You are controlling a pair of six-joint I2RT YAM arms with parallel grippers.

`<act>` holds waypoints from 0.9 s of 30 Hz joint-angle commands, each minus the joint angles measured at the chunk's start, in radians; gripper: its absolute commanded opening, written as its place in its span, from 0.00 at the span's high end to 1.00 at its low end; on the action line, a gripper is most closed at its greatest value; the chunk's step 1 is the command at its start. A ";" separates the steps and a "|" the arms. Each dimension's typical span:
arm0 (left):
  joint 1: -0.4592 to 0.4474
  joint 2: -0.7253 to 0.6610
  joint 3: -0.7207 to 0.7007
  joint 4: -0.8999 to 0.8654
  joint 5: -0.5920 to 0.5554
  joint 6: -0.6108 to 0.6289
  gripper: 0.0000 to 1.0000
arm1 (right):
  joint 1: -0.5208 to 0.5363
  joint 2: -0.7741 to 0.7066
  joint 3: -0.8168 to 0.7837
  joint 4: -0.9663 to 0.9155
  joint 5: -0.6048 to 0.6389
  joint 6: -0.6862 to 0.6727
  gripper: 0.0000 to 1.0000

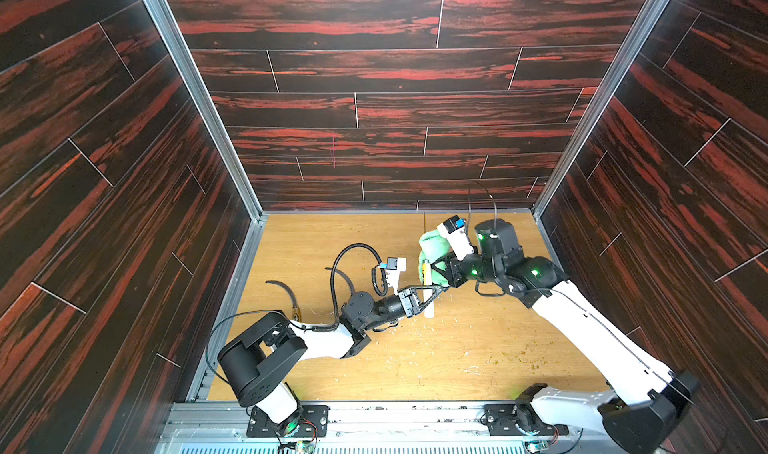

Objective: Wipe small sickles with rags
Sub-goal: Wipe the small sickle.

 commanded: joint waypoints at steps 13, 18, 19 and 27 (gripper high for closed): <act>-0.024 -0.312 -0.059 -0.709 0.102 0.287 1.00 | 0.017 0.201 0.206 0.008 0.072 -0.094 1.00; -0.029 -0.342 -0.088 -0.740 0.092 0.291 1.00 | 0.013 0.237 0.243 -0.002 0.085 -0.097 1.00; -0.031 -0.344 -0.091 -0.747 0.091 0.294 1.00 | 0.011 0.246 0.252 -0.004 0.086 -0.099 1.00; -0.059 -0.369 -0.082 -0.852 0.080 0.341 1.00 | -0.020 0.323 0.319 -0.025 0.066 -0.101 1.00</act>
